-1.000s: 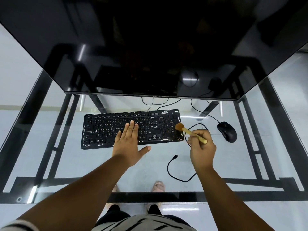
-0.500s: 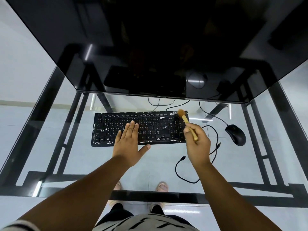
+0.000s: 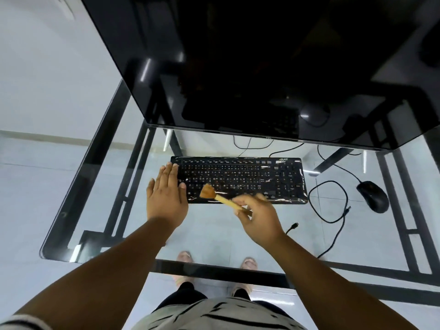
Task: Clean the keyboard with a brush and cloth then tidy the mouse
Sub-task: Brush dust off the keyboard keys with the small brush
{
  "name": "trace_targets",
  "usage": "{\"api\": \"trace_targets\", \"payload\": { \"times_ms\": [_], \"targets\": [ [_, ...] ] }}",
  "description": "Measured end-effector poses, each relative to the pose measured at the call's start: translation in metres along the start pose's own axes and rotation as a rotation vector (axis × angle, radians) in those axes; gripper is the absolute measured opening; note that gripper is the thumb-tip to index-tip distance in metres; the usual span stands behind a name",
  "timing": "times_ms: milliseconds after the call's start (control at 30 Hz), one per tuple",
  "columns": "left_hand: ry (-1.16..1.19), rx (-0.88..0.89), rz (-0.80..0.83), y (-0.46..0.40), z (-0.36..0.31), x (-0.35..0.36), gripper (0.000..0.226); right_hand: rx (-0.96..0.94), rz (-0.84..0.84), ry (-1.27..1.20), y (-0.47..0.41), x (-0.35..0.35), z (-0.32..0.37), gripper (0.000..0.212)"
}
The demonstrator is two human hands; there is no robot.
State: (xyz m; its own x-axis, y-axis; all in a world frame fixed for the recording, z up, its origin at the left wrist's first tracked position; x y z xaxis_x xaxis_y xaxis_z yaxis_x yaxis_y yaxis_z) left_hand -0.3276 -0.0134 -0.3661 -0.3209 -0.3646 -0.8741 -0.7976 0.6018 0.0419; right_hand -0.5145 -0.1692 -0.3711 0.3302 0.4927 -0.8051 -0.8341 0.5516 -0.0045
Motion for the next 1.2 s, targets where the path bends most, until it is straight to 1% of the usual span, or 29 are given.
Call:
{"api": "trace_targets", "payload": {
  "times_ms": [100,167,367,533,867,1033,1200],
  "targets": [
    [-0.001,-0.037,0.021,0.002,0.016,-0.004,0.055,-0.131,0.086,0.114,-0.003,0.019,0.024,0.025],
    [-0.012,-0.062,0.057,0.004,0.029,-0.006,0.056,-0.193,0.100,0.166,-0.004,0.029,0.038,0.024],
    [-0.027,-0.118,0.196,0.011,0.069,-0.008,0.057,-0.248,0.108,0.198,-0.007,0.054,0.058,0.023],
    [-0.026,-0.116,0.251,0.016,0.084,-0.004,0.056,-0.216,0.135,0.205,-0.007,0.063,0.059,0.022],
    [-0.044,-0.066,0.253,0.016,0.090,-0.006,0.056,-0.139,0.157,0.222,-0.006,0.071,0.066,0.021],
    [-0.103,-0.069,0.236,0.013,0.105,-0.011,0.058,0.040,0.122,0.103,-0.015,0.072,0.076,0.019],
    [-0.119,-0.086,0.219,0.001,0.130,-0.027,0.058,0.114,0.078,-0.027,-0.033,0.086,0.116,0.014]
  ]
}}
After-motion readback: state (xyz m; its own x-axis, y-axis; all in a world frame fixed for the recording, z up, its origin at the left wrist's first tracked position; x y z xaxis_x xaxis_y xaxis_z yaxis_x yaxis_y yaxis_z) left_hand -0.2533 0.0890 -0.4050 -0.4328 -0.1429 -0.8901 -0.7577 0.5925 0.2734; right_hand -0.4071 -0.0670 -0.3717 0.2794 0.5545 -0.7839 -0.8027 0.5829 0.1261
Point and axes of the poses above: each hand's wrist, its own y-axis away from the middle knuckle, its own x-axis out of the palm, z = x × y, the point moved 5 cm from there along -y, towards the middle knuckle, and after that the axes turned 10 degrees about y, right-handed, at the moved point
